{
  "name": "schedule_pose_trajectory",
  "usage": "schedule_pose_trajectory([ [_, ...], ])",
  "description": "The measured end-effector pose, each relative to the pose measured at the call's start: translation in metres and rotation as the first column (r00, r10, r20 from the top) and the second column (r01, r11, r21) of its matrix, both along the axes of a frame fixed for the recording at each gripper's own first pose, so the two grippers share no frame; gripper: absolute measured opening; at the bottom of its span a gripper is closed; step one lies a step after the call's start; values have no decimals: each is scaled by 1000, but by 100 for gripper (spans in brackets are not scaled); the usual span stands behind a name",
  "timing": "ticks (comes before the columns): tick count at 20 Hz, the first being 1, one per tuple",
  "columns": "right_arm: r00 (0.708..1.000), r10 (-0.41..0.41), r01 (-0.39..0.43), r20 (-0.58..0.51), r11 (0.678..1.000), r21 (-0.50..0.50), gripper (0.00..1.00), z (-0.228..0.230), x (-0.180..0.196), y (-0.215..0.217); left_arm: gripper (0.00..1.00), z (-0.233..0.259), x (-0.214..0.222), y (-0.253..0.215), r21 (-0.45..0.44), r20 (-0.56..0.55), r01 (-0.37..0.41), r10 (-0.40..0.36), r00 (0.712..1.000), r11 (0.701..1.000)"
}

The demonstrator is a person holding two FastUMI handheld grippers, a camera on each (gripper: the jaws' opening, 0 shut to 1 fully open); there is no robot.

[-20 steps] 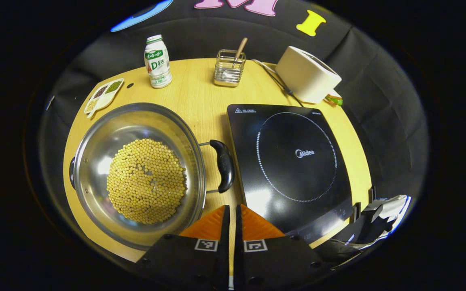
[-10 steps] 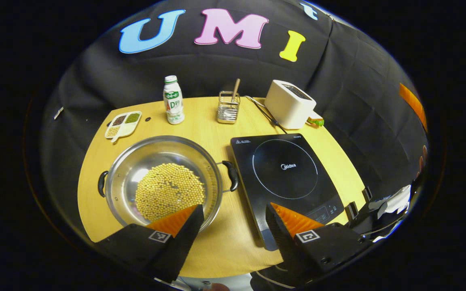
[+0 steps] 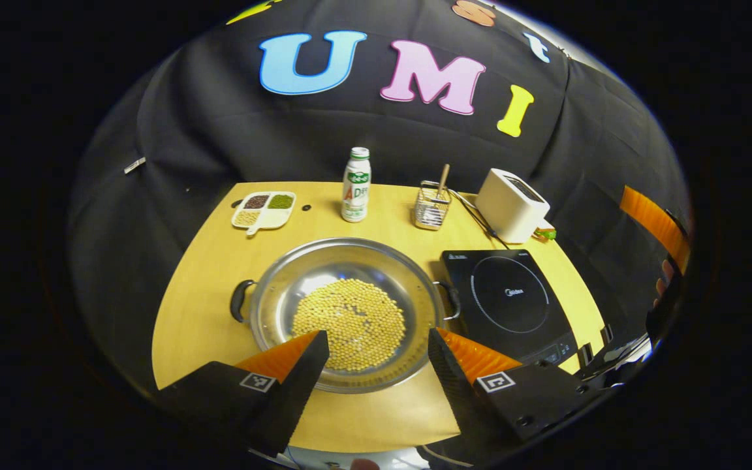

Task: First push the handle of the pot to place it horizontally, then grasp the pot with both hands and set it on the induction cooktop.

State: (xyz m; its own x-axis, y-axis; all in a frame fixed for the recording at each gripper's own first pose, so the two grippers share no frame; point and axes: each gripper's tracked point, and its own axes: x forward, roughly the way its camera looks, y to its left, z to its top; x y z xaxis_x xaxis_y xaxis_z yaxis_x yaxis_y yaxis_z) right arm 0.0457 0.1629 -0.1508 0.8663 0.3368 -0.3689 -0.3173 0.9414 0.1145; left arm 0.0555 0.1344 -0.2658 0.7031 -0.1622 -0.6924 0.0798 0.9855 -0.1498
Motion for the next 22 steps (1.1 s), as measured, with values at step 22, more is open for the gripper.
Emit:
schedule_pose_trajectory([
  [22,868,100,-110,-487,994,8,99,-196,-4,116,96,-127,78,154,72,-185,-60,73,980,996],
])
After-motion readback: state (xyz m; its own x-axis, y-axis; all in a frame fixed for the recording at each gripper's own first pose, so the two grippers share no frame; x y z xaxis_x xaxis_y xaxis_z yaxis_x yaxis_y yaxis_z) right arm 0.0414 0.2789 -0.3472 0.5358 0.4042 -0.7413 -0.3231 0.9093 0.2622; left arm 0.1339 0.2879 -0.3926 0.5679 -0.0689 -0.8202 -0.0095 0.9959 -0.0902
